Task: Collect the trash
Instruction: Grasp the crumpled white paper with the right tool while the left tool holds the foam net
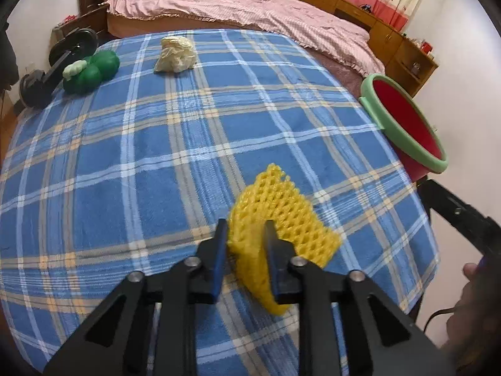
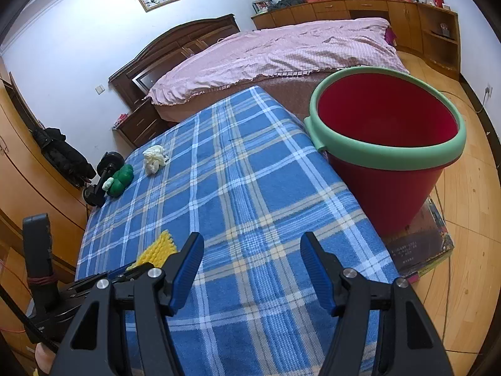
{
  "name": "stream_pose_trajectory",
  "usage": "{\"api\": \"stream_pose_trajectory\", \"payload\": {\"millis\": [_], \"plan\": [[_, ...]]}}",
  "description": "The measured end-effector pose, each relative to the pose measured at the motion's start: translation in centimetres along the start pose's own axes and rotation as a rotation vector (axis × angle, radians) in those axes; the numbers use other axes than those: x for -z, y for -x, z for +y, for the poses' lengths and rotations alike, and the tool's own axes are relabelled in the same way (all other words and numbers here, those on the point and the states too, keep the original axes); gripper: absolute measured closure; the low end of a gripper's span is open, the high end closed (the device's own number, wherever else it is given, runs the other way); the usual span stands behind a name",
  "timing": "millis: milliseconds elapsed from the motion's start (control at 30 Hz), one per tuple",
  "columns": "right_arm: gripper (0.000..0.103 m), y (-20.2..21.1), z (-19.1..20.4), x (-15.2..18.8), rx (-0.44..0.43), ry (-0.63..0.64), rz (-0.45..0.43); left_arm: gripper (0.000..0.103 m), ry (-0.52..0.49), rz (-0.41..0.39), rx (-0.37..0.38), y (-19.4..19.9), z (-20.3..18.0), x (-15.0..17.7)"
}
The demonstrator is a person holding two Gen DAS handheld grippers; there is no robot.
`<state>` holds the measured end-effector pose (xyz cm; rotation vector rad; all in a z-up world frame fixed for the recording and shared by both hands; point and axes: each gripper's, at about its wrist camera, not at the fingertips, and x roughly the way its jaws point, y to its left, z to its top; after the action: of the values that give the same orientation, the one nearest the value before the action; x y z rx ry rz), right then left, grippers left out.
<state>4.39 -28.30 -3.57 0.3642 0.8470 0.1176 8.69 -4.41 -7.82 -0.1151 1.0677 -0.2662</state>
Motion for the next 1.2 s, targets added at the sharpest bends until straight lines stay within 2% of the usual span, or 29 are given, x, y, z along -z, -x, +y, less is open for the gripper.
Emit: {"api": "stream_pose_trajectory", "payload": {"millis": [167,333,600,900,1200], "plan": [[0.036,-0.1,0.0,-0.1,-0.001,0.003,0.003,0.085,0.02,-0.028,0.019,0.8,0.1,-0.2],[0.036,0.0,0.7,-0.6,-0.009,0.026,-0.003,0.085,0.078,-0.097,0.031,3.0,1.4,-1.5],[0.036,-0.3,4.0,-2.3,-0.039,0.101,-0.014,0.085,0.218,-0.208,-0.002,6.4,6.0,-4.4],[0.036,-2.2,9.7,-5.1,-0.076,0.217,-0.013,0.085,0.305,-0.322,-0.122,9.1,11.6,-7.6],[0.036,-7.3,14.9,-7.6,-0.101,0.276,0.018,0.085,0.336,-0.365,-0.251,8.2,16.1,-8.7]]}}
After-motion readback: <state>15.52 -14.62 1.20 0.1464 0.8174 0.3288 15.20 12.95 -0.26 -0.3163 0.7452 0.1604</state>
